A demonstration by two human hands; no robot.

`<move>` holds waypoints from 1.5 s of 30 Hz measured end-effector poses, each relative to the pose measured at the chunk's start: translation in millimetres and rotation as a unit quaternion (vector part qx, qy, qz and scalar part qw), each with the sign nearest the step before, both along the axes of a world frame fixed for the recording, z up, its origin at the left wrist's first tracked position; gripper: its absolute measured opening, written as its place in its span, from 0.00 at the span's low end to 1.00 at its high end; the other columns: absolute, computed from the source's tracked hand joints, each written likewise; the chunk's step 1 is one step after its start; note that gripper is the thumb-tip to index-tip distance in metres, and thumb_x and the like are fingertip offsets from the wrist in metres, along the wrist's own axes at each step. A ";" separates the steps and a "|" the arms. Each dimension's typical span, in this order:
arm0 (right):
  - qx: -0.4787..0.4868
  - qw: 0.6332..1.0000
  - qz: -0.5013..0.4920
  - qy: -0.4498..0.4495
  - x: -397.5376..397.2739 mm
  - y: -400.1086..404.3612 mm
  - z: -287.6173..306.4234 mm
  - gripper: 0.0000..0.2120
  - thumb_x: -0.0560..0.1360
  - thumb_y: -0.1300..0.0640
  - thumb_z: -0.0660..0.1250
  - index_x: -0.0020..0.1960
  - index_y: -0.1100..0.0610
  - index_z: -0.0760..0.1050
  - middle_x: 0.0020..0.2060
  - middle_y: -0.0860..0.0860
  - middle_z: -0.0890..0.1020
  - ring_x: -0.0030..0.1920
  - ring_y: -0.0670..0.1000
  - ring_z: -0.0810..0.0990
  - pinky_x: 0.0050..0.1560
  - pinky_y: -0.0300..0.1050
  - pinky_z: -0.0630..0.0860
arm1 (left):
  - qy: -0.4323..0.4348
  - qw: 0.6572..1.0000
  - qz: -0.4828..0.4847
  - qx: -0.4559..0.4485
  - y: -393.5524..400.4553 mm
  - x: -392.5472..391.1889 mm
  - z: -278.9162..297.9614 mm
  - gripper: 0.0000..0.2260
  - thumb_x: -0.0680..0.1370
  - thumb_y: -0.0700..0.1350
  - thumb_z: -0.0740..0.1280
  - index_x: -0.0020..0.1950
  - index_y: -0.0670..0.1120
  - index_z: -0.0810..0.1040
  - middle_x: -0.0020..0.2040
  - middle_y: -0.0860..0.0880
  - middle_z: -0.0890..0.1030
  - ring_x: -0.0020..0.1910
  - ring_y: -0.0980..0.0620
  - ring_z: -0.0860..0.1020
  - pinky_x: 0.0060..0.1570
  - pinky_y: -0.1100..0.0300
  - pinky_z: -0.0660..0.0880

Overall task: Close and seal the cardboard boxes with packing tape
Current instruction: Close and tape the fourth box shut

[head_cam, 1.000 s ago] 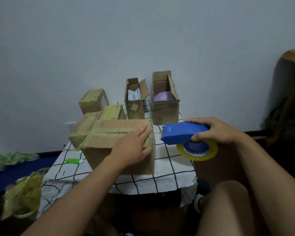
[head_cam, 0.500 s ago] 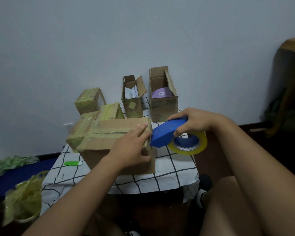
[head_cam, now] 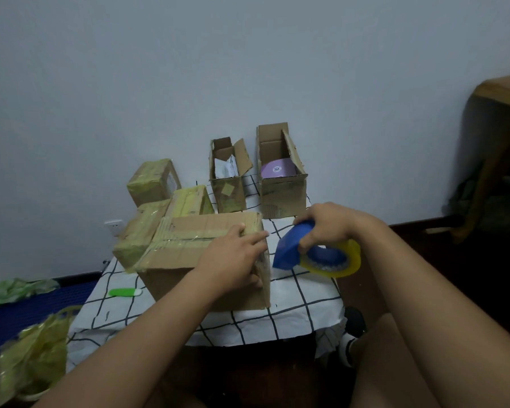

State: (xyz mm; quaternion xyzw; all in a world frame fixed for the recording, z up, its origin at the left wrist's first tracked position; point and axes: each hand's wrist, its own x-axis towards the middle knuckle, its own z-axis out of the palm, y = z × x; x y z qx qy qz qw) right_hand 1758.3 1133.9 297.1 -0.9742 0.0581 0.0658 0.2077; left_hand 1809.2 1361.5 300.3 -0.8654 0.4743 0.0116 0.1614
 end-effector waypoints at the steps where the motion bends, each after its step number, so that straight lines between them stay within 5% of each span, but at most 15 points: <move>1: 0.000 0.999 -0.026 -0.021 -4.5 -3.5 0.2 0.27 0.67 0.43 0.75 0.64 0.48 0.77 0.55 0.49 0.80 0.51 0.51 0.78 0.50 0.45 0.77 | -0.005 1.000 -0.006 0.011 -1.4 0.0 2.0 0.31 0.75 0.61 0.68 0.75 0.54 0.64 0.78 0.57 0.58 0.76 0.42 0.56 0.59 0.47 0.74; 4: 0.028 0.993 -0.078 -0.082 -13.4 -3.9 -2.9 0.26 0.68 0.44 0.74 0.64 0.49 0.77 0.55 0.50 0.80 0.51 0.51 0.78 0.49 0.44 0.76 | -0.021 0.999 -0.024 0.023 -4.2 0.9 4.4 0.29 0.75 0.63 0.67 0.72 0.52 0.69 0.73 0.56 0.67 0.73 0.43 0.59 0.52 0.51 0.74; 9: 0.094 0.973 -0.142 -0.158 -15.3 13.6 -19.4 0.28 0.68 0.42 0.73 0.66 0.48 0.74 0.55 0.49 0.79 0.51 0.51 0.77 0.49 0.46 0.78 | -0.025 0.999 -0.030 0.021 0.0 3.5 0.2 0.30 0.75 0.63 0.67 0.74 0.54 0.66 0.75 0.59 0.63 0.73 0.42 0.59 0.48 0.53 0.74; 13: 0.136 0.949 -0.203 -0.199 -14.7 26.4 -35.3 0.27 0.69 0.44 0.73 0.67 0.50 0.74 0.55 0.50 0.78 0.52 0.50 0.76 0.48 0.44 0.75 | -0.039 0.999 -0.028 0.013 -3.7 5.1 -1.0 0.28 0.74 0.64 0.67 0.69 0.52 0.73 0.69 0.57 0.71 0.69 0.45 0.63 0.46 0.53 0.74; 15: 0.166 0.942 -0.221 -0.192 -15.9 26.6 -42.5 0.31 0.70 0.45 0.73 0.70 0.50 0.72 0.58 0.50 0.77 0.53 0.50 0.75 0.50 0.44 0.74 | -0.035 0.999 -0.030 0.002 -1.4 6.4 -3.9 0.30 0.75 0.63 0.67 0.73 0.53 0.68 0.73 0.56 0.67 0.72 0.44 0.61 0.51 0.51 0.74; 18: 0.195 0.936 -0.233 -0.179 -21.5 23.2 -43.5 0.30 0.71 0.47 0.74 0.71 0.52 0.72 0.60 0.50 0.76 0.55 0.50 0.74 0.51 0.44 0.72 | -0.005 0.999 -0.004 -0.037 6.5 5.8 -10.8 0.38 0.76 0.61 0.67 0.80 0.53 0.53 0.81 0.55 0.49 0.78 0.45 0.52 0.62 0.49 0.72; 20: 0.200 0.925 -0.253 -0.200 -23.4 22.9 -41.4 0.28 0.71 0.48 0.74 0.69 0.52 0.73 0.57 0.50 0.76 0.53 0.51 0.75 0.48 0.43 0.72 | -0.003 0.999 -0.001 -0.050 8.2 3.9 -10.4 0.32 0.76 0.61 0.67 0.76 0.52 0.61 0.81 0.54 0.47 0.79 0.45 0.50 0.62 0.48 0.72; 24: 0.205 0.900 -0.289 -0.253 -21.1 29.9 -41.2 0.27 0.71 0.46 0.74 0.67 0.52 0.73 0.54 0.48 0.76 0.52 0.50 0.75 0.46 0.43 0.71 | -0.002 0.999 -0.021 -0.033 4.5 0.2 -4.3 0.25 0.77 0.59 0.67 0.70 0.50 0.69 0.80 0.56 0.52 0.78 0.42 0.51 0.62 0.47 0.72; 28: 0.223 0.880 -0.305 -0.290 -18.3 34.7 -39.1 0.26 0.71 0.47 0.74 0.66 0.52 0.74 0.54 0.49 0.76 0.52 0.50 0.74 0.47 0.44 0.71 | -0.019 0.999 -0.031 0.007 0.0 0.0 -6.0 0.23 0.79 0.57 0.65 0.70 0.47 0.72 0.73 0.51 0.68 0.77 0.37 0.53 0.63 0.46 0.68; 32: 0.229 0.866 -0.318 -0.312 -19.6 32.8 -31.6 0.28 0.71 0.46 0.74 0.68 0.53 0.73 0.55 0.49 0.76 0.53 0.51 0.74 0.50 0.46 0.73 | -0.046 0.996 -0.076 0.026 4.5 -4.2 -11.0 0.21 0.80 0.54 0.63 0.70 0.44 0.71 0.73 0.48 0.69 0.77 0.33 0.53 0.71 0.43 0.61; 38: 0.218 0.841 -0.351 -0.350 -33.3 26.3 -14.5 0.26 0.72 0.48 0.75 0.67 0.55 0.74 0.52 0.47 0.74 0.53 0.50 0.73 0.51 0.45 0.69 | -0.138 0.937 -0.311 -0.078 20.1 -25.6 -28.9 0.13 0.77 0.41 0.57 0.54 0.43 0.79 0.60 0.45 0.79 0.66 0.27 0.71 0.59 0.38 0.74; 42: 0.213 0.834 -0.364 -0.356 -43.5 27.5 -13.2 0.27 0.71 0.48 0.75 0.66 0.55 0.74 0.52 0.48 0.75 0.53 0.51 0.73 0.52 0.48 0.72 | -0.111 0.916 -0.378 -0.072 26.6 -25.0 -28.1 0.16 0.79 0.41 0.57 0.64 0.45 0.76 0.73 0.48 0.70 0.75 0.34 0.60 0.70 0.38 0.64; 45: 0.216 0.831 -0.368 -0.356 -46.2 30.8 -16.2 0.28 0.71 0.47 0.75 0.67 0.55 0.74 0.57 0.51 0.78 0.53 0.50 0.72 0.55 0.50 0.73 | -0.011 0.951 -0.294 -0.095 39.0 -19.9 -22.2 0.23 0.80 0.57 0.61 0.74 0.52 0.68 0.81 0.51 0.49 0.79 0.41 0.48 0.76 0.41 0.49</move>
